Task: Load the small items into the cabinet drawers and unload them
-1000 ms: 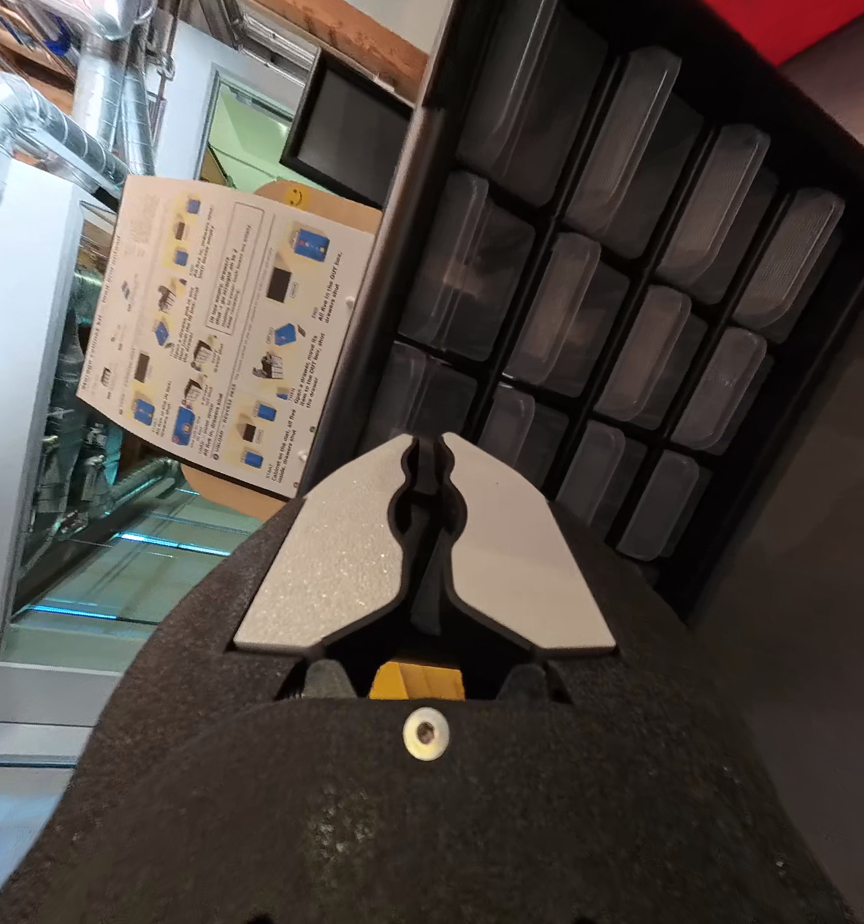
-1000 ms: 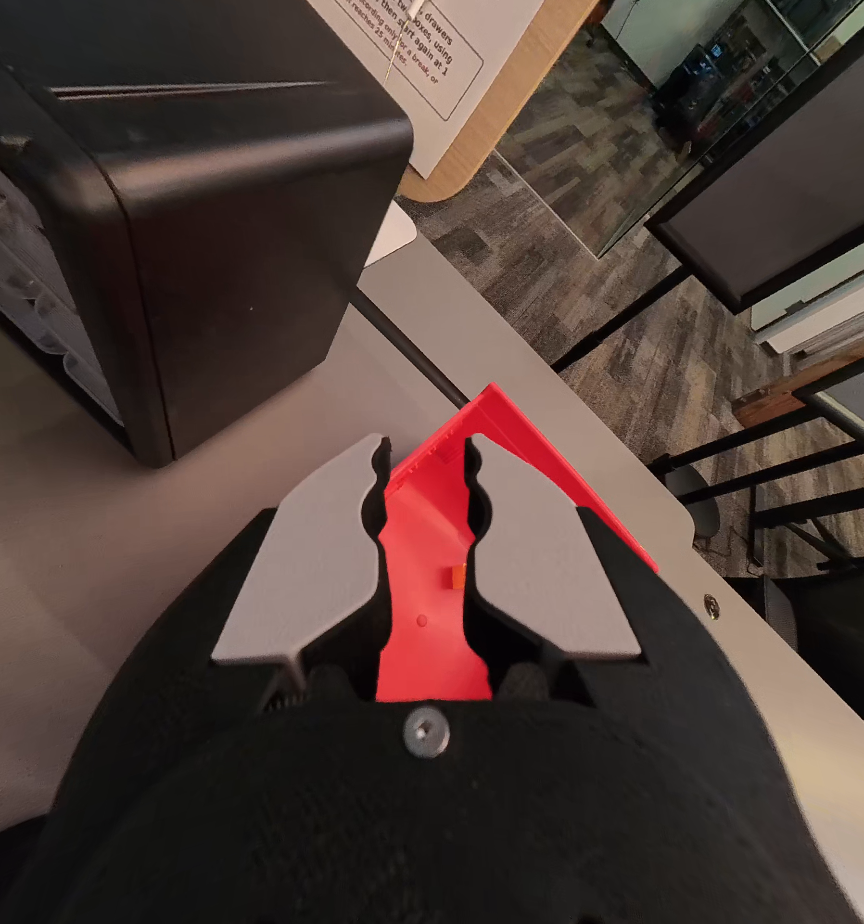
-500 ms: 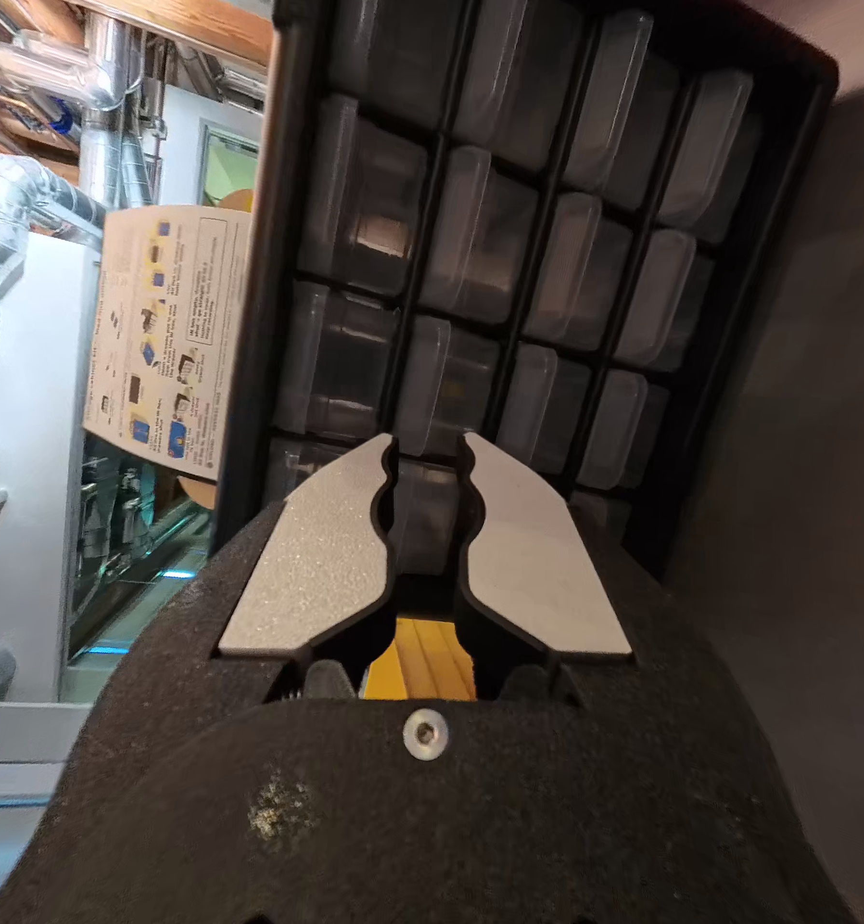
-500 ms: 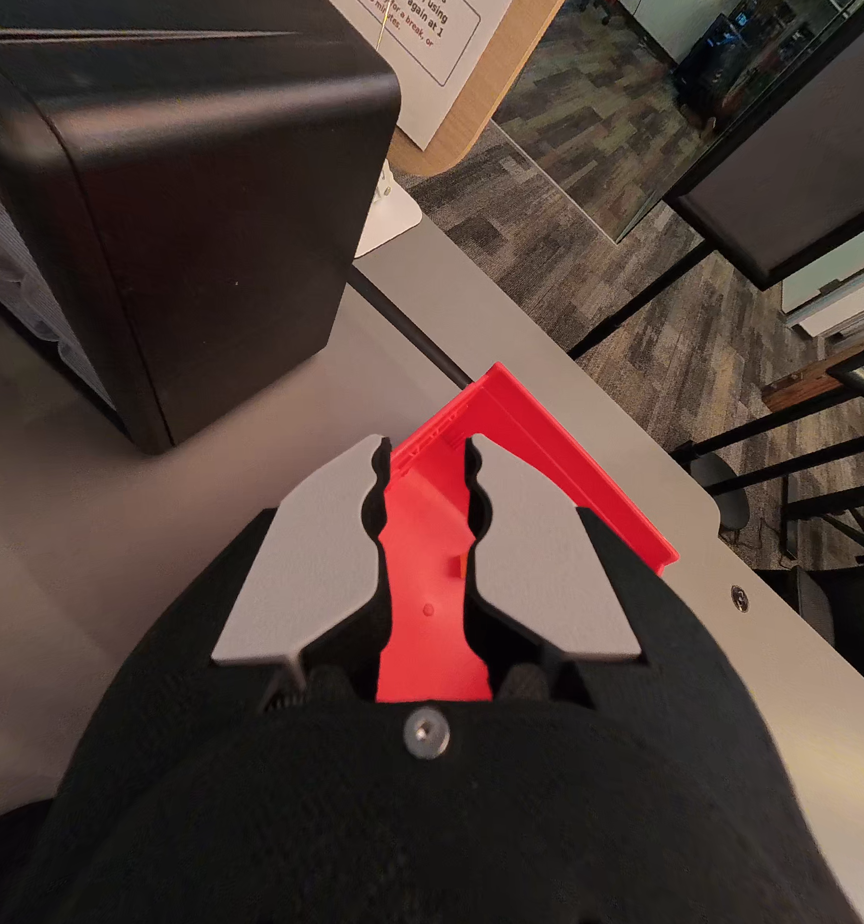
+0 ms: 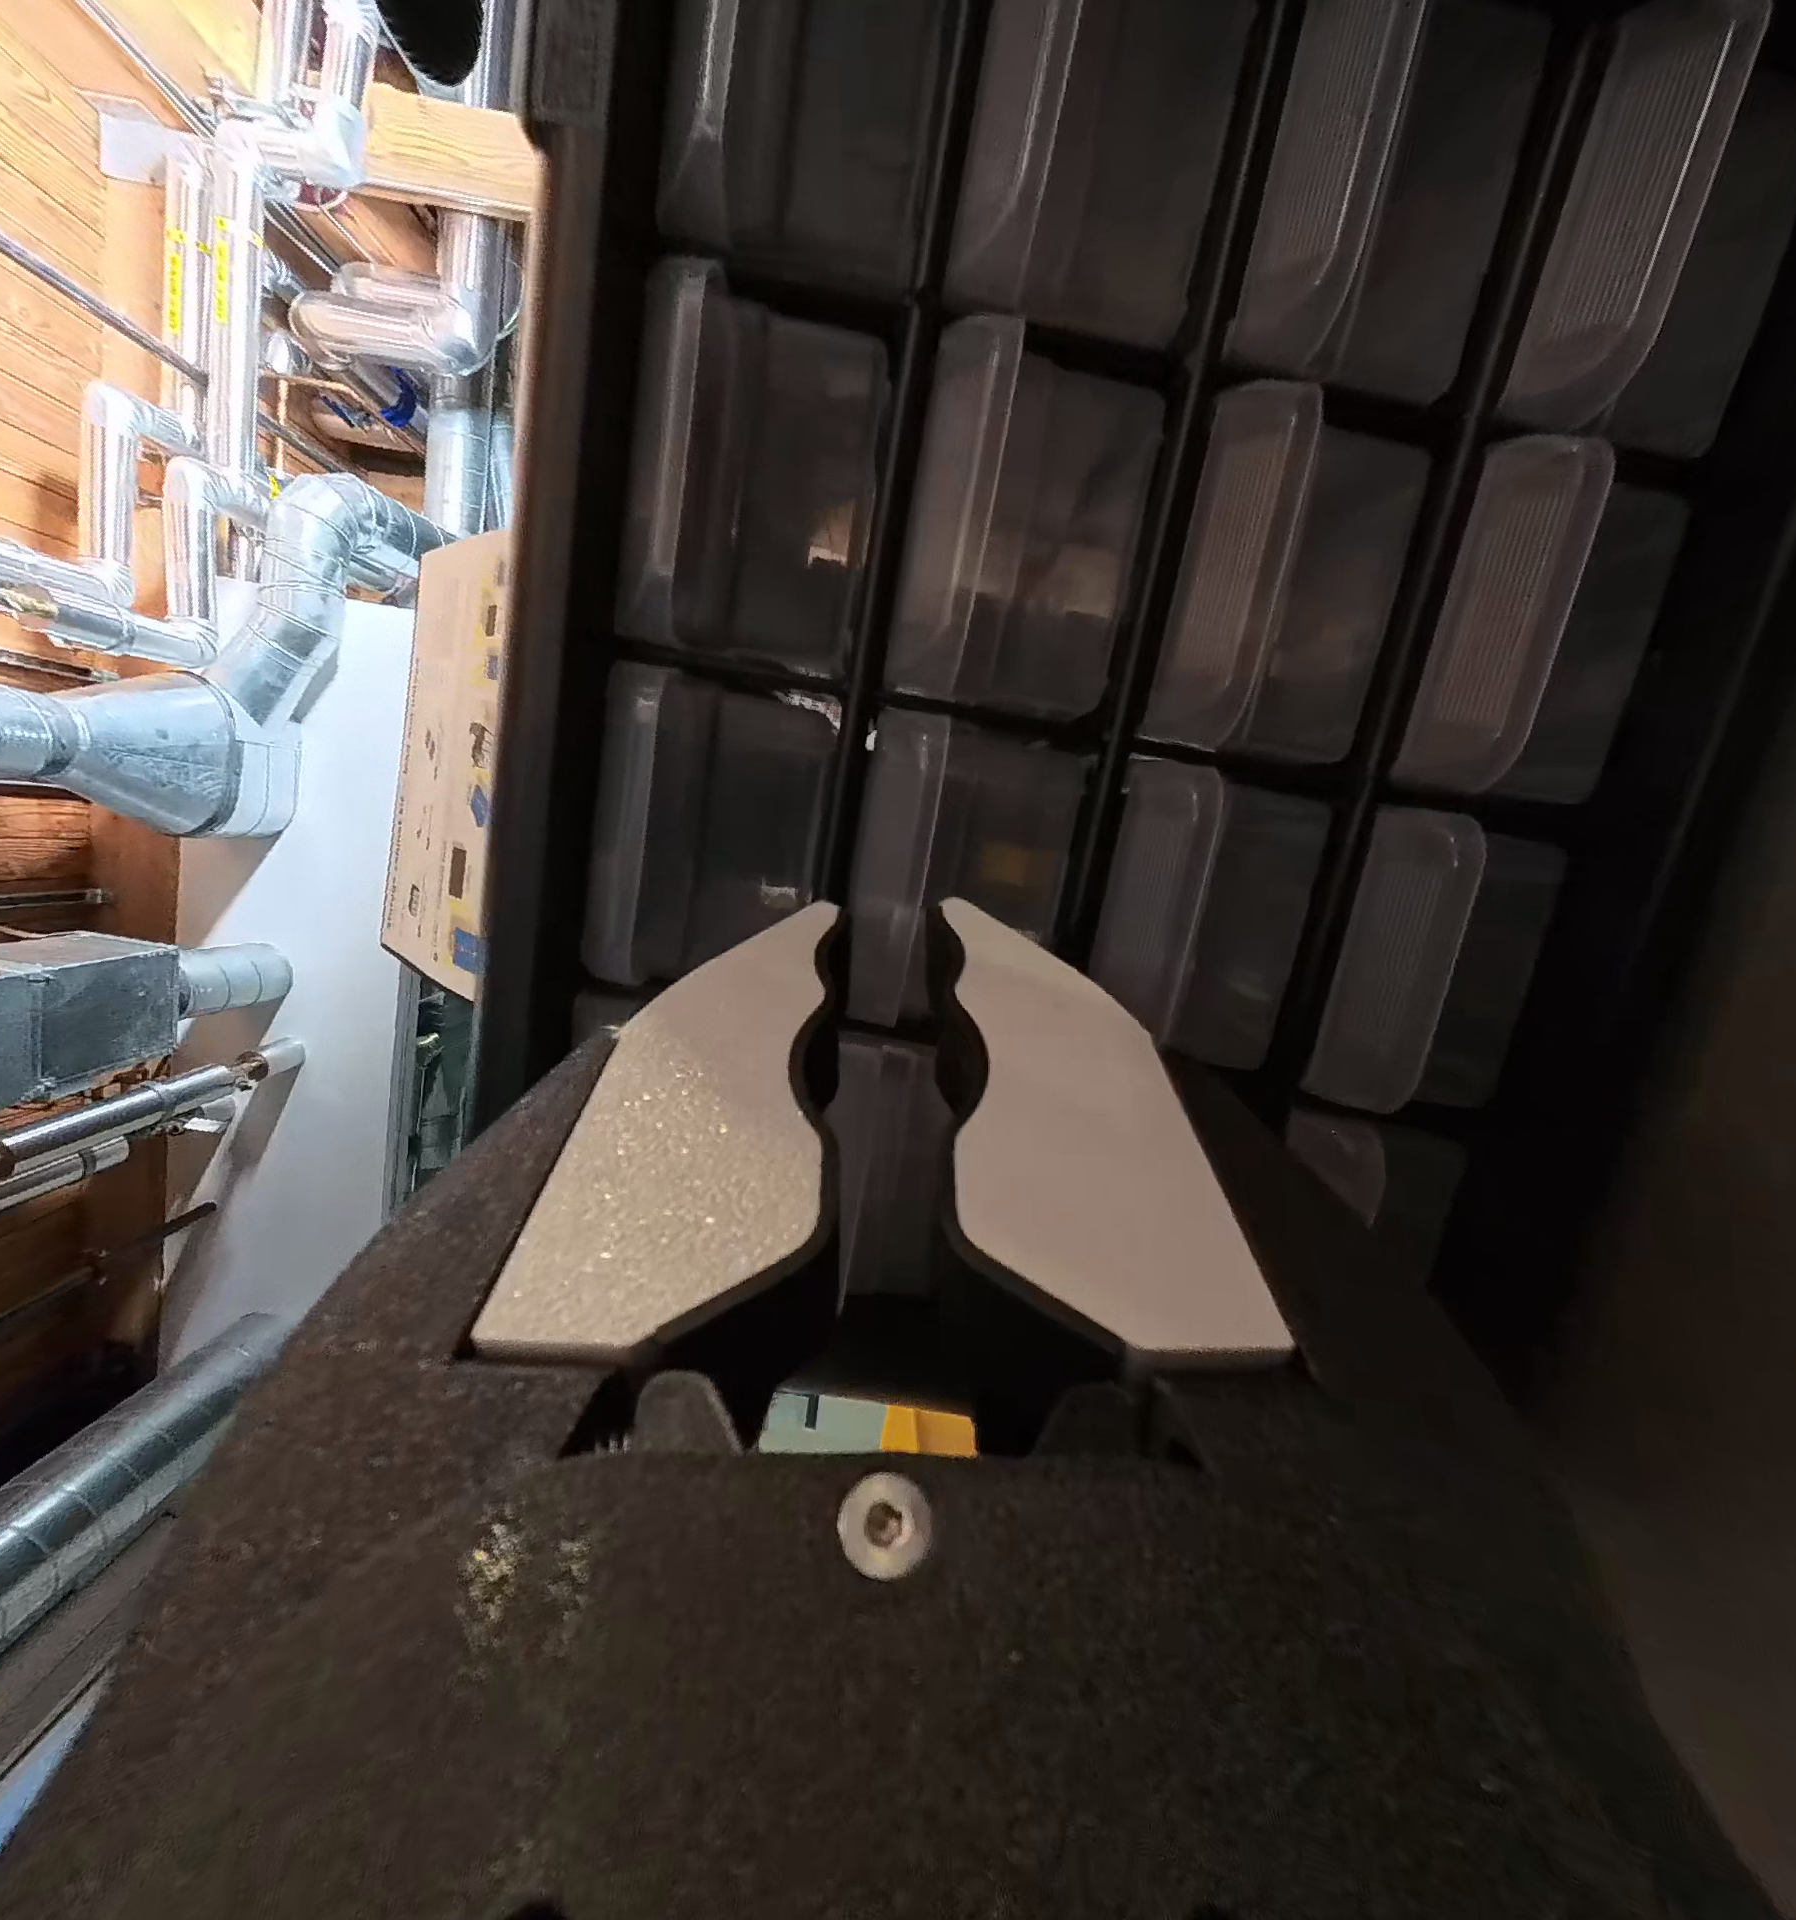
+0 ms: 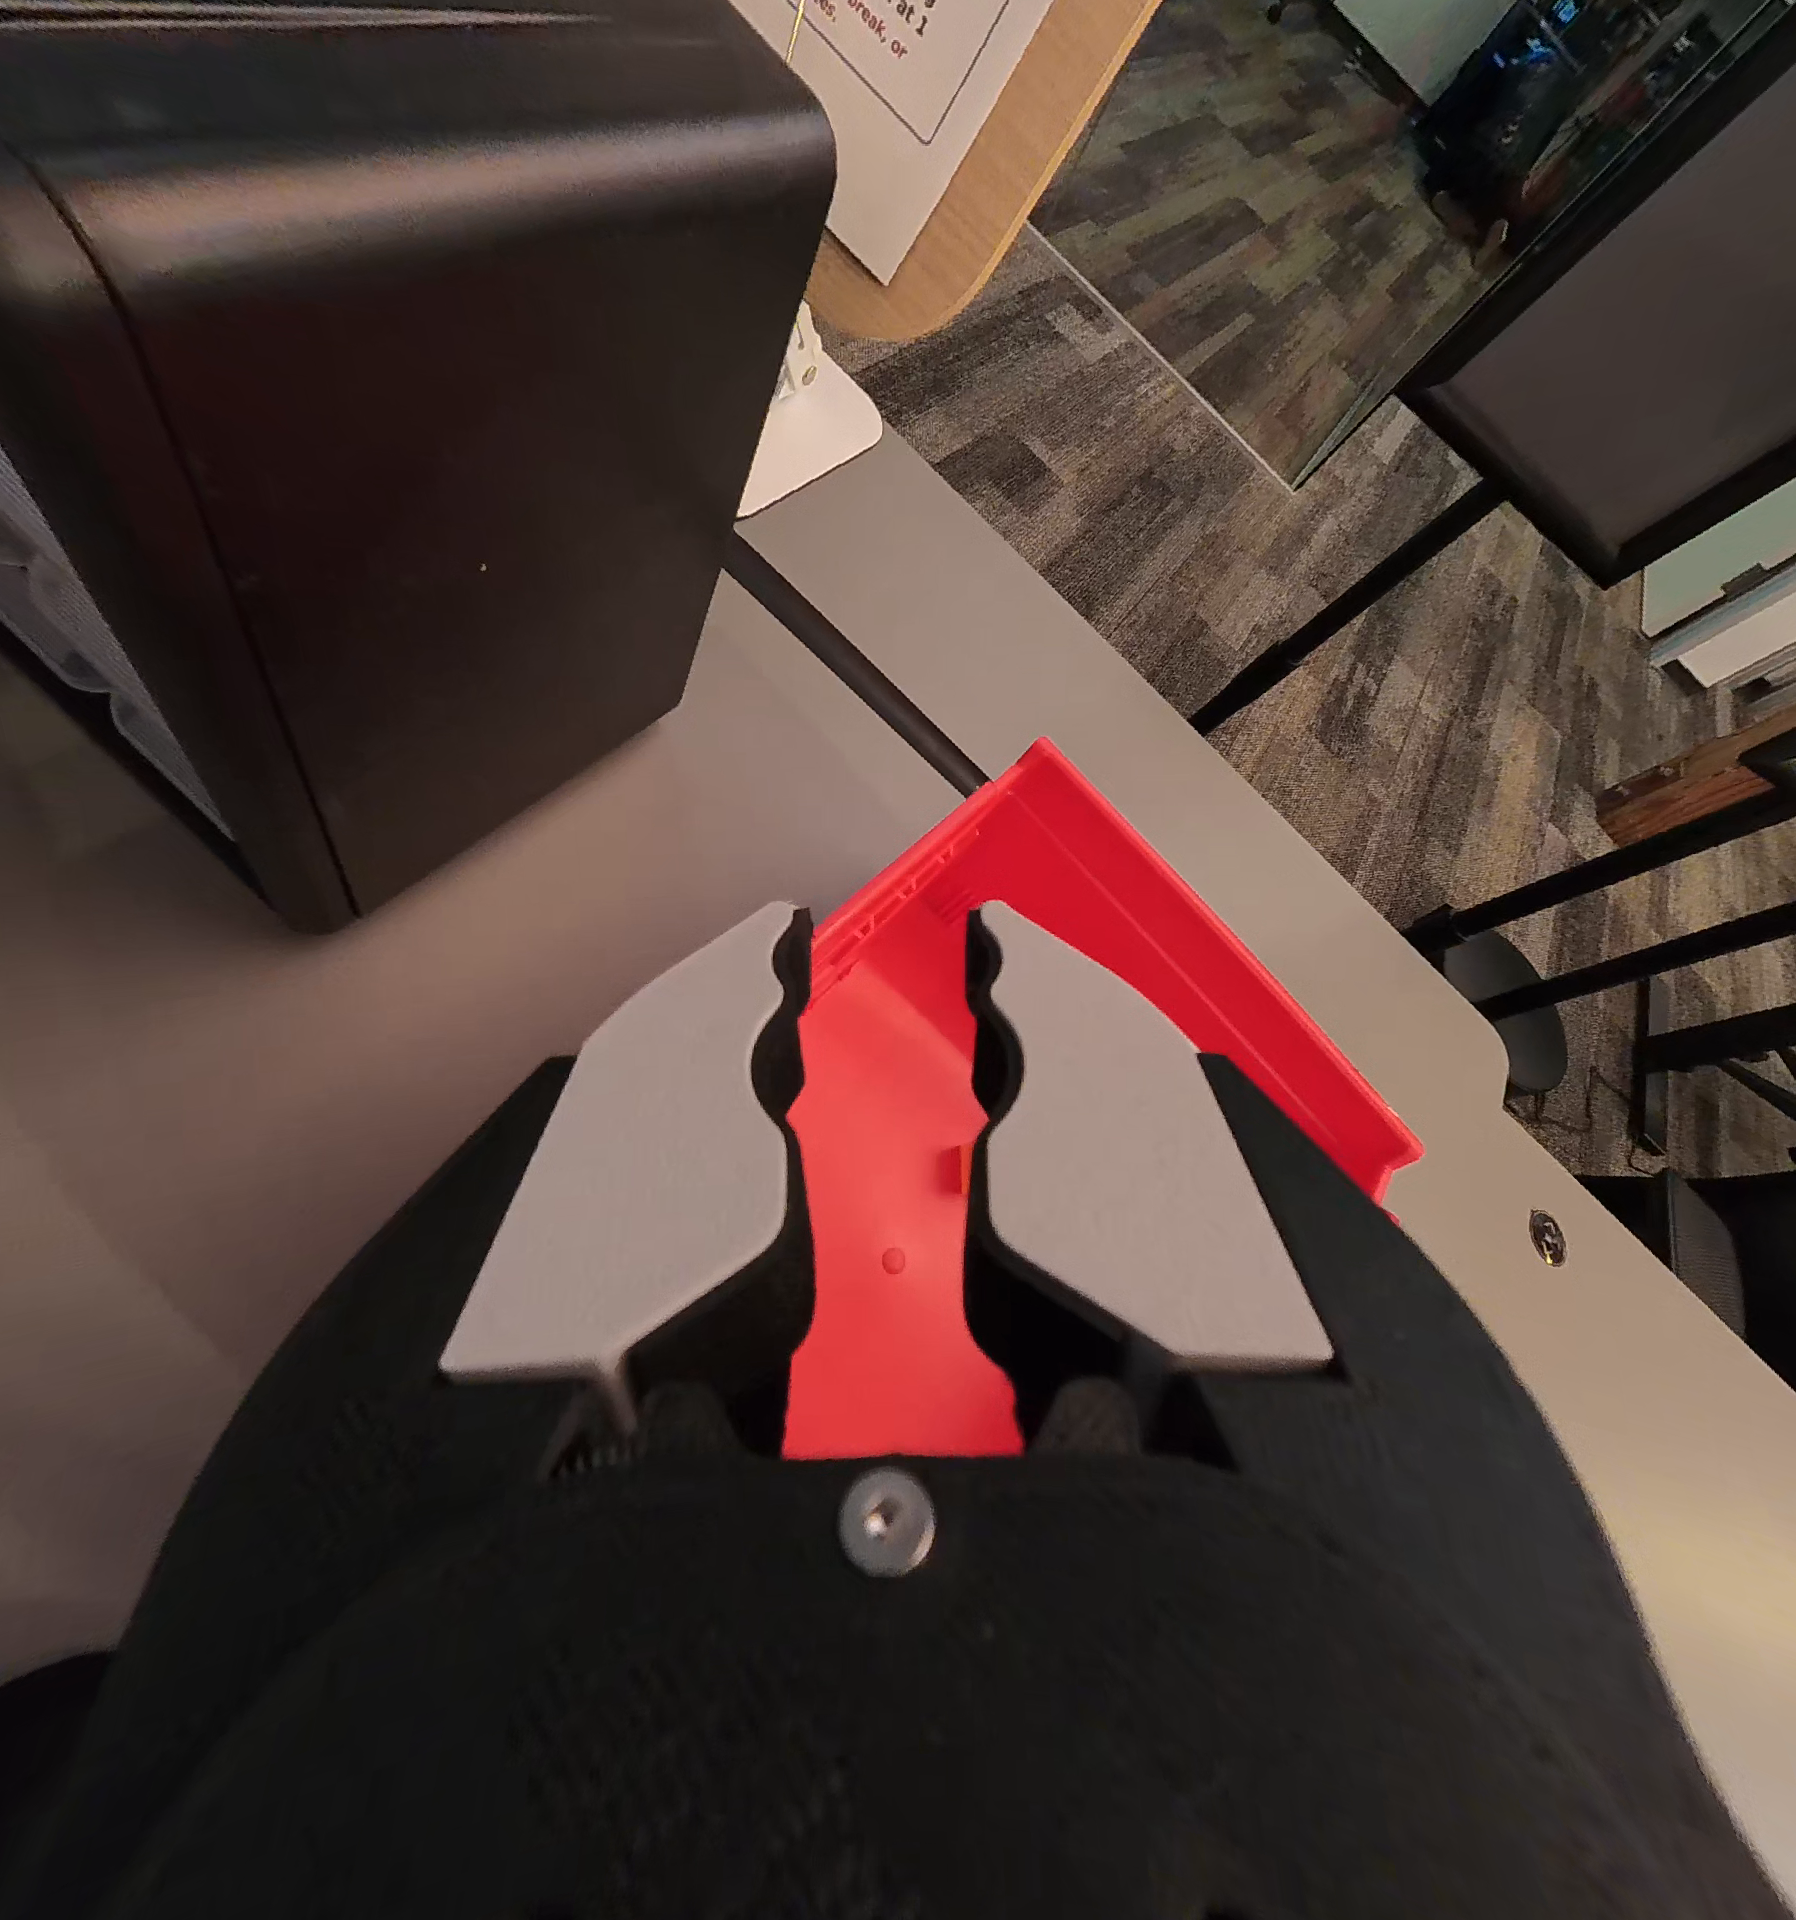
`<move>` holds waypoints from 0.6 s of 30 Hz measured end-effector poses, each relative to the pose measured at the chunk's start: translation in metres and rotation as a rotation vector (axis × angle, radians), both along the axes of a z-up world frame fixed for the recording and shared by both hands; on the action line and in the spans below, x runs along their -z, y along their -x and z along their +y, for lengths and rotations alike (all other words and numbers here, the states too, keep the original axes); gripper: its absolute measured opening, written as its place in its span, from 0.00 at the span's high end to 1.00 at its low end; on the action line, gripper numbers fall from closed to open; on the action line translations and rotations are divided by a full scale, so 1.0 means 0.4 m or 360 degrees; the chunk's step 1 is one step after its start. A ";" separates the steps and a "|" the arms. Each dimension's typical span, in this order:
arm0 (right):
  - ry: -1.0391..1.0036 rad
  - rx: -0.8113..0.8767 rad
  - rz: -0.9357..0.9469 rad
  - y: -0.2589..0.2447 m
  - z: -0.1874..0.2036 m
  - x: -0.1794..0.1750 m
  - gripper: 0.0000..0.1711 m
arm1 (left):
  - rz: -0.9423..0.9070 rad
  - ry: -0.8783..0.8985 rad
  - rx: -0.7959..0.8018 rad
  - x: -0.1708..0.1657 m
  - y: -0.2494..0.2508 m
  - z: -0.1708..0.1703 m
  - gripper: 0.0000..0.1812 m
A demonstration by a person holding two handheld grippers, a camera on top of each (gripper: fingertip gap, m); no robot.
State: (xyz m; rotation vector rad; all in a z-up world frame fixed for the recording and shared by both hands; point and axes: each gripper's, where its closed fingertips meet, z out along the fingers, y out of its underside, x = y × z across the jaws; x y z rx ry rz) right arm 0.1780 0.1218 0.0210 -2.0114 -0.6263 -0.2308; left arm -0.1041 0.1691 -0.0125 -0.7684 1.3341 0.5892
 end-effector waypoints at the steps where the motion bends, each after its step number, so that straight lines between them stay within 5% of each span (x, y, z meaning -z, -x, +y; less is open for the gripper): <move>1: 0.0003 0.0000 0.0001 0.000 0.000 0.001 0.83 | -0.0007 0.0010 0.0006 -0.001 -0.001 -0.001 0.94; 18: 0.0062 -0.0016 0.0011 -0.006 0.004 0.030 0.83 | 0.0070 -0.0026 0.0074 0.002 0.040 -0.087 0.94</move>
